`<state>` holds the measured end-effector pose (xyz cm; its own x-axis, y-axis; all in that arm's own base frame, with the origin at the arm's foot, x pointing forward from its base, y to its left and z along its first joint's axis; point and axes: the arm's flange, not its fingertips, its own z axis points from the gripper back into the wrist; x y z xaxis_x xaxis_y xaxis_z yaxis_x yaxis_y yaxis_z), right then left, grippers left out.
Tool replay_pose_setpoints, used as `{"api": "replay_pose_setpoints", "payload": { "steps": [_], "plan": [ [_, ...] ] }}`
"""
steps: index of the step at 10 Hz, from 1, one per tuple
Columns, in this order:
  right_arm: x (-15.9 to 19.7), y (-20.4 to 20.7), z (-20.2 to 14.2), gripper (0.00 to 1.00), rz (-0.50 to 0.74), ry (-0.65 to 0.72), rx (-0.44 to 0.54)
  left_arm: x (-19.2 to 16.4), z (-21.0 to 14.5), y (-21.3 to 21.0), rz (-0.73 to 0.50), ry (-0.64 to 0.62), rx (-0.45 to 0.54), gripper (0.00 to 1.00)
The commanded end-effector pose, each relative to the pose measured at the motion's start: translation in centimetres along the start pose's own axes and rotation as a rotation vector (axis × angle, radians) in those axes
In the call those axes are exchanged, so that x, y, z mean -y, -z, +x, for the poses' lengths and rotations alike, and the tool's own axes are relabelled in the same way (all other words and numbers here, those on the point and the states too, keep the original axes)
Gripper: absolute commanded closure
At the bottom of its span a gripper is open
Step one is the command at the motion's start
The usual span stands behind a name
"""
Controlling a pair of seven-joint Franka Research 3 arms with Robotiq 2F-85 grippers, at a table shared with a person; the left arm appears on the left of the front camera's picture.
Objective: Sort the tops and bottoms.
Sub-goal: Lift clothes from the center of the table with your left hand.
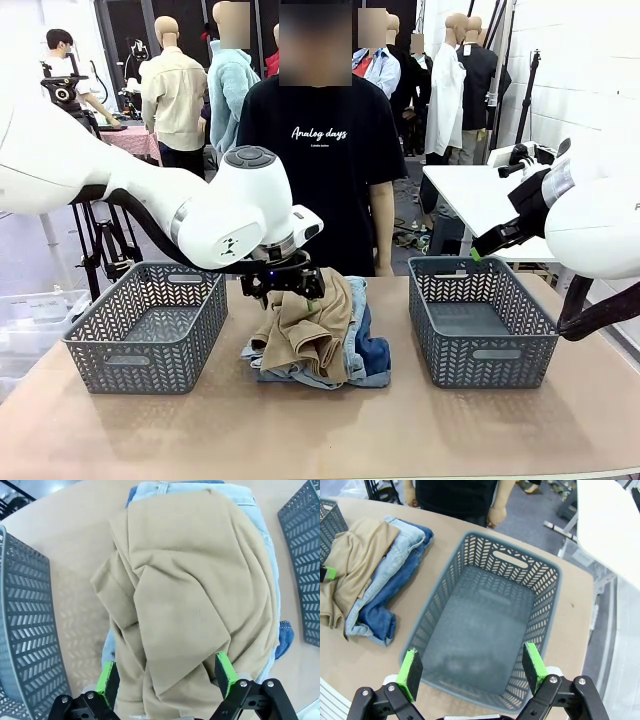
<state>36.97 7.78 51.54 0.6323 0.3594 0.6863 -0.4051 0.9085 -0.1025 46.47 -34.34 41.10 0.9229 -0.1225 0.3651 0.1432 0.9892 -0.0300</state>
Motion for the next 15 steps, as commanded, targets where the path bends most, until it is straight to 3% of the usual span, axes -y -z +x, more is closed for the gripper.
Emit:
{"api": "replay_pose_setpoints", "payload": {
  "steps": [1, 5, 10, 11, 15],
  "plan": [
    [0.1, 0.1, 0.0, 0.0, 0.004, 0.001, 0.001, -0.7, 0.8, 0.8, -0.025, -0.034, 0.004, 0.0],
    [0.1, 0.1, 0.0, 0.0, 0.004, 0.001, 0.001, -0.9, 0.7, 1.3, -0.109, -0.02, -0.005, 0.03],
    [0.1, 0.1, 0.0, 0.0, 0.004, 0.001, 0.001, -0.5, 0.4, 1.7, -0.114, -0.03, -0.044, 0.94],
    [0.1, 0.1, 0.0, 0.0, 0.004, 0.001, 0.001, -0.3, 0.5, 1.5, -0.103, -0.023, -0.046, 1.0],
    [0.1, 0.1, 0.0, 0.0, 0.004, 0.001, 0.001, 0.9, 0.4, 0.3, -0.034, 0.003, -0.046, 1.0]
  ]
}}
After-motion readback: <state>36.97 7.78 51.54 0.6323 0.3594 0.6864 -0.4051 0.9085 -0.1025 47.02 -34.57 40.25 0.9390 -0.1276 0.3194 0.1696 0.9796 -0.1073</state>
